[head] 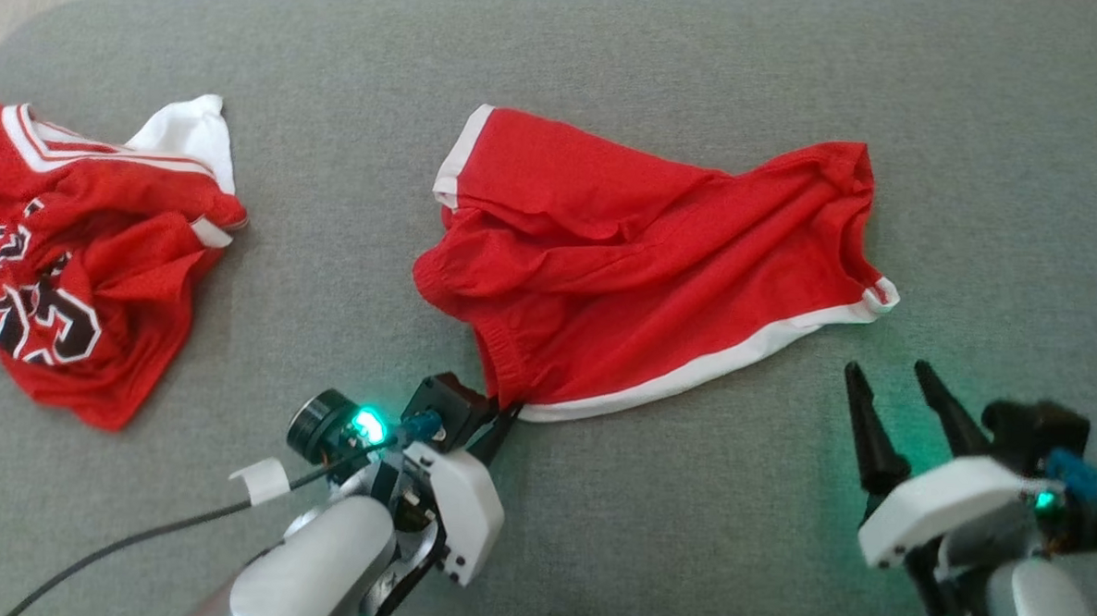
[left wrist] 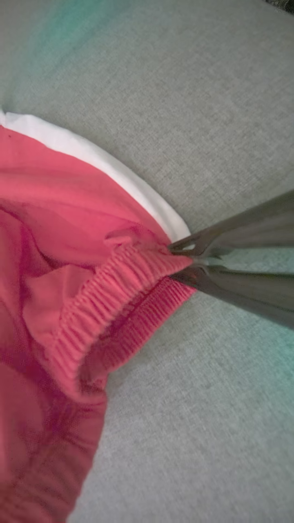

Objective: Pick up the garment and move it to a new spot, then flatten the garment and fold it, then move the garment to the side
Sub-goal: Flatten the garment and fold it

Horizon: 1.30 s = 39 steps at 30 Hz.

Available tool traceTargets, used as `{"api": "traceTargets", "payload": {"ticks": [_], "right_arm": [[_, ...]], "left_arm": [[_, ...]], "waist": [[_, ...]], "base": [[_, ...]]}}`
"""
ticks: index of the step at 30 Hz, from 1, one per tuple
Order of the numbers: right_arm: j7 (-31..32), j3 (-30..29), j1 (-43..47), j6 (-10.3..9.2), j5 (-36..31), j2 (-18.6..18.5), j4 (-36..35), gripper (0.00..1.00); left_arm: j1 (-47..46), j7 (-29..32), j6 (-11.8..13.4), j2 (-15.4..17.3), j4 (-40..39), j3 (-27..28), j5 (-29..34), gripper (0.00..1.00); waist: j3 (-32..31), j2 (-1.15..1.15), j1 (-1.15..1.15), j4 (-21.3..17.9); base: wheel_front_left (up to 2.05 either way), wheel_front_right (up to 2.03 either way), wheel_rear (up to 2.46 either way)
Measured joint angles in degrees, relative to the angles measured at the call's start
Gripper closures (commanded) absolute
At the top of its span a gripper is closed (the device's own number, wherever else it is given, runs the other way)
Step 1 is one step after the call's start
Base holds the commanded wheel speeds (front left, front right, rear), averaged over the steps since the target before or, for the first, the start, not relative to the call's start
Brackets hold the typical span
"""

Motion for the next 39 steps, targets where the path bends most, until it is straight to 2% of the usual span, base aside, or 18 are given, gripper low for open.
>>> {"api": "traceTargets", "payload": {"ticks": [4, 10, 11, 13, 18, 22, 26, 32, 39], "right_arm": [[0.5, 0.2, -5.2, 0.0, 0.0, -2.8, 5.4, 0.0], [0.6, 1.0, -10.2, 0.0, 0.1, -4.0, 11.2, 0.0], [0.6, 1.0, -10.9, 0.0, 0.1, -4.2, 12.3, 0.07], [0.6, 1.0, -11.7, 0.0, 0.7, -4.3, 13.9, 1.0], [-0.7, 1.7, -12.2, 0.0, 2.0, -4.4, 14.5, 1.0], [-1.5, 2.2, -12.1, 0.0, 3.1, -4.7, 9.7, 1.0], [-1.5, 2.3, -11.8, 0.0, 4.2, -5.4, 0.2, 1.0], [0.0, -0.9, -11.4, 0.0, 4.1, -6.5, -19.1, 1.0], [4.4, -7.8, -13.8, 0.0, 1.9, -6.8, -38.9, 1.0]], "left_arm": [[-1.0, -0.5, 0.0, -0.6, 0.1, 0.0, 0.0, 1.0], [-1.4, -2.0, 0.1, -1.0, 0.2, 0.0, 0.0, 1.0], [-1.4, -2.3, 0.1, -1.0, 0.2, 0.0, 0.0, 1.0], [-1.4, -3.5, 0.3, -1.1, 0.2, 0.0, 0.0, 1.0], [-1.4, -6.0, 1.2, -0.9, -2.3, 1.3, -0.9, 1.0], [-1.2, -7.8, 3.4, 0.7, -9.1, 2.5, -0.8, 1.0], [-1.2, -8.8, 6.7, 4.4, -20.4, 5.1, 1.0, 1.0], [-1.7, -8.4, 10.5, 9.8, -38.5, 9.0, 5.4, 1.0], [-8.8, -6.4, 13.2, 12.9, -54.2, 15.4, 8.2, 1.0]], "waist": [[0.6, 0.0, 0.0, 0.9], [1.1, 0.0, 0.01, 2.0], [1.2, 0.0, 0.01, 2.2], [1.2, 0.0, 0.0, 2.5], [0.9, 0.0, 0.0, 2.9], [0.2, 0.0, 0.0, 2.8], [-1.0, 0.0, 0.0, 2.6], [-3.5, 0.0, 0.0, 2.8], [-5.8, 0.0, -0.01, 3.9]], "base": [[0.0, 0.0, 0.0], [0.0, 0.0, 0.0], [0.0, 0.0, 0.0], [0.0, 0.0, 0.0], [0.0, 0.0, 0.0], [0.0, 0.0, 0.0], [0.0, 0.0, 0.0], [0.0, 0.0, 0.0], [0.0, 0.0, 0.0]]}}
